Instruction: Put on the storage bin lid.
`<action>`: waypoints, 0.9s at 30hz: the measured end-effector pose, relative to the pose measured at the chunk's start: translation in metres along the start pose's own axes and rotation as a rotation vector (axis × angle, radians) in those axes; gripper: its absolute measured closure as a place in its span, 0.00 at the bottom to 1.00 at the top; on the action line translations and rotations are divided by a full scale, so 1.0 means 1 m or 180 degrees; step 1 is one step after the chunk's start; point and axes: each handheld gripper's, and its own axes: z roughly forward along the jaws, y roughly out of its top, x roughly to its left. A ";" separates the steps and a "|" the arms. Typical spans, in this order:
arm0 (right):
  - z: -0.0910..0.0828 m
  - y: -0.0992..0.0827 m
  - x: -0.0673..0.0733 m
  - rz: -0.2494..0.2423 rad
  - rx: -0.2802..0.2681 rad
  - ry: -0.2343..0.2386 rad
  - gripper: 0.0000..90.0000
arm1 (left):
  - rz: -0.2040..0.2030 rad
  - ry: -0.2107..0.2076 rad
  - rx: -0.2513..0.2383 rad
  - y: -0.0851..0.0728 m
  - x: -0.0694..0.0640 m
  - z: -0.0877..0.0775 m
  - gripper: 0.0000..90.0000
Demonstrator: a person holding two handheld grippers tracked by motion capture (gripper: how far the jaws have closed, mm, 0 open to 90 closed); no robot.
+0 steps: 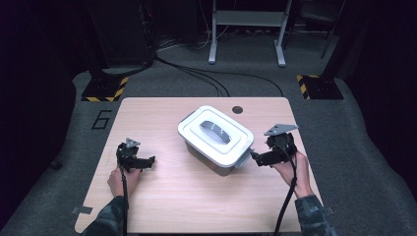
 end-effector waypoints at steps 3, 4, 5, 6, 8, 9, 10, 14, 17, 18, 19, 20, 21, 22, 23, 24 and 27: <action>0.000 -0.017 -0.001 0.0103 0.0083 -0.0036 0.04 | -0.0007 0.0000 -0.0002 0.000 0.000 0.000 0.00; 0.001 -0.024 -0.003 0.0086 0.0107 -0.0016 0.03 | -0.0002 -0.0001 0.0002 0.000 0.000 0.000 0.00; 0.003 -0.032 -0.003 0.0099 0.0136 0.0000 0.04 | -0.0004 0.0000 0.0000 0.000 0.000 0.000 0.00; 0.005 -0.039 -0.003 0.0107 0.0175 0.0000 0.03 | -0.0006 0.0000 -0.0002 0.000 0.000 0.000 0.00; 0.010 -0.054 -0.002 0.0137 0.0237 0.0033 0.03 | -0.0002 -0.0001 0.0002 0.000 0.000 0.000 0.00; 0.014 -0.063 -0.001 0.0167 0.0271 0.0052 0.03 | -0.0001 -0.0001 0.0002 0.000 0.000 0.000 0.00; 0.016 -0.068 0.000 0.0157 0.0339 0.0051 0.03 | -0.0001 0.0001 -0.0001 0.000 0.000 0.000 0.00; 0.030 -0.093 0.002 0.0204 0.0462 0.0100 0.02 | -0.0005 0.0002 -0.0004 0.000 0.000 0.000 0.00; 0.039 -0.110 0.003 0.0256 0.0533 0.0126 0.02 | 0.0001 0.0001 0.0000 0.000 0.000 0.000 0.00; 0.042 -0.116 0.004 0.0297 0.0563 0.0115 0.02 | 0.0000 0.0002 0.0000 0.000 0.000 0.000 0.00; 0.044 -0.122 0.004 0.0306 0.0571 0.0117 0.02 | 0.0000 0.0001 0.0000 0.000 0.000 0.000 0.00; 0.046 -0.127 0.004 0.0333 0.0548 0.0104 0.02 | 0.0000 0.0001 0.0001 0.000 0.000 0.000 0.00; 0.047 -0.132 0.004 0.0379 0.0533 0.0122 0.02 | 0.0000 0.0002 0.0000 0.000 0.000 0.000 0.00; 0.048 -0.137 0.005 0.0435 0.0490 0.0112 0.01 | 0.0001 0.0001 0.0000 0.000 0.000 0.000 0.00; 0.047 -0.142 0.005 0.0434 0.0403 0.0047 0.02 | 0.0002 0.0001 0.0001 0.000 0.000 0.000 0.00; 0.047 -0.143 0.005 0.0440 0.0359 0.0004 0.02 | -0.0001 0.0002 0.0000 0.000 0.000 0.000 0.00; 0.047 -0.151 0.004 0.0488 0.0184 -0.0073 0.00 | -0.0003 0.0003 -0.0003 0.000 0.000 0.000 0.00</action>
